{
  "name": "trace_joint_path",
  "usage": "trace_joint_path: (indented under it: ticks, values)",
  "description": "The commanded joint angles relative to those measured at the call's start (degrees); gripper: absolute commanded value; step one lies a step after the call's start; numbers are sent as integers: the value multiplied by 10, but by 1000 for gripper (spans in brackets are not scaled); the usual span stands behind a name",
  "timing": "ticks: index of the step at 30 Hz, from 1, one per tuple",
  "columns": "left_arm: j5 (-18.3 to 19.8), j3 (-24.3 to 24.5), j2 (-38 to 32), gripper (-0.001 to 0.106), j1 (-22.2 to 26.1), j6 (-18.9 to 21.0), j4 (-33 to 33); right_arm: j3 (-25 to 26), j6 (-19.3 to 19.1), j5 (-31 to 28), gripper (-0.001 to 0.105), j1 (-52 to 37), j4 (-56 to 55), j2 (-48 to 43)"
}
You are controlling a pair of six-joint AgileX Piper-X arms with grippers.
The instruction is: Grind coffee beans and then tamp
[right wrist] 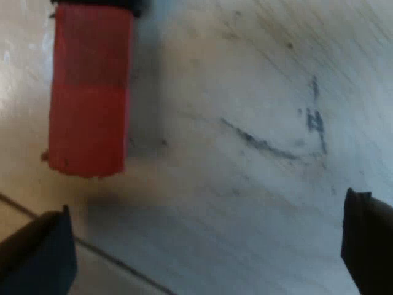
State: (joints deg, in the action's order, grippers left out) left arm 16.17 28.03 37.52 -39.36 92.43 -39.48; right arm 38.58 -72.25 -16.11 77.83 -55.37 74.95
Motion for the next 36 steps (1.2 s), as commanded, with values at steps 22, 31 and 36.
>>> trace_joint_path:
  ticks: [22, 31, 36]
  values:
    - [-113, 150, -2, 82, 146, 21, -173, -38, -220, -112, 92, 39, 554, -100]
    - [-113, 150, 17, 82, 153, 21, -180, -91, -272, -147, 92, 37, 642, -90]
    - [-119, 150, 75, 82, 153, 21, -187, -91, -272, -156, 92, 37, 699, -33]
